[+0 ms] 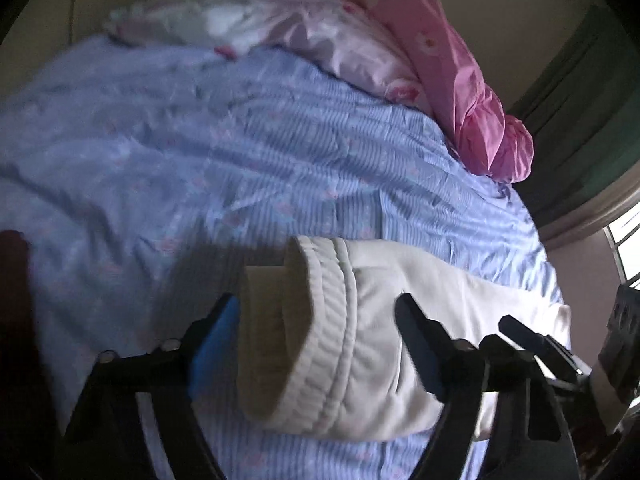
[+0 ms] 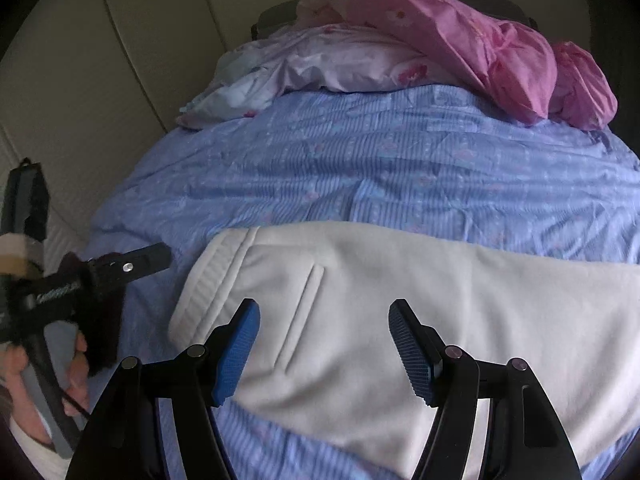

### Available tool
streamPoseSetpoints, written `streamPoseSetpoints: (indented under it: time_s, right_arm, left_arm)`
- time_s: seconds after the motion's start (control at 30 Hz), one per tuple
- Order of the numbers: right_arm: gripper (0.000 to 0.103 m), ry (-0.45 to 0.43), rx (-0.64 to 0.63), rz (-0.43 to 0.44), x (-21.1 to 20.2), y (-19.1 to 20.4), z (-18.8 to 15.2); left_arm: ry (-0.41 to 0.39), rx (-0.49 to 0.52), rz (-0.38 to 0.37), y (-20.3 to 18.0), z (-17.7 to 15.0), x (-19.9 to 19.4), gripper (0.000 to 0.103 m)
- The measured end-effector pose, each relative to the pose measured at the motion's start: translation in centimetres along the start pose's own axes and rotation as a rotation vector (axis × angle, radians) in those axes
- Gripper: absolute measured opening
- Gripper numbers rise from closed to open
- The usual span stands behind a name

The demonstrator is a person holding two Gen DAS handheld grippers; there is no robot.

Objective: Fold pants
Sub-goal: 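Grasp the ribbed waistband end with the left tool and lift it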

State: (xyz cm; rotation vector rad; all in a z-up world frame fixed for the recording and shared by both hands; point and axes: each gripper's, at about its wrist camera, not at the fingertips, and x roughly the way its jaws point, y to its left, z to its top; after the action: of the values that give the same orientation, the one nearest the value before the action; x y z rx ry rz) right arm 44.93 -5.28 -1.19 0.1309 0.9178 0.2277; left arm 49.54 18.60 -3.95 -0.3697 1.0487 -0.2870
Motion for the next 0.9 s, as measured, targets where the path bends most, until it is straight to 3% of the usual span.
streamPoseSetpoints:
  time_s: [0.07,0.17,0.33,0.47,0.5,0.53,0.67,0.73,0.83,0.9]
  right_arm:
    - [0.068,0.006,-0.014,-0.007,1.0,0.5,0.4]
    - [0.068,0.003,-0.039,-0.021,2.0,1.1,0.5]
    - [0.068,0.016,-0.050,-0.048,4.1,1.5,0.4]
    - [0.068,0.034,-0.052,-0.066,5.6,1.5,0.0]
    - [0.068,0.036,-0.054,-0.072,5.8,1.5,-0.2]
    - [0.068,0.036,-0.055,-0.078,6.0,1.4,-0.3]
    - [0.068,0.032,-0.044,-0.086,6.4,1.1,-0.3]
    - [0.068,0.030,-0.034,-0.077,6.6,1.1,-0.1]
    - [0.068,0.003,-0.033,-0.059,6.4,1.6,0.2]
    - [0.068,-0.020,-0.048,-0.059,6.4,2.4,0.5]
  left_arm:
    - [0.041,-0.018,-0.041,0.6,0.3,1.9,0.072]
    - [0.092,-0.023,-0.074,1.2,0.0,4.4,0.059]
    - [0.110,-0.083,-0.121,2.4,-0.5,6.6,0.059]
    - [0.131,-0.101,-0.103,3.0,-1.2,8.4,0.060]
    - [0.123,-0.104,-0.105,3.1,-1.3,8.3,0.056]
    - [0.119,-0.114,-0.129,3.2,-1.4,8.3,0.037]
    - [0.098,-0.176,-0.185,4.3,-1.3,6.8,0.026]
    - [0.033,-0.168,-0.226,4.4,-1.1,4.7,0.008]
    - [0.007,-0.146,-0.222,4.4,-0.7,3.0,0.008]
    - [0.021,-0.120,-0.170,4.4,-0.9,3.2,0.008]
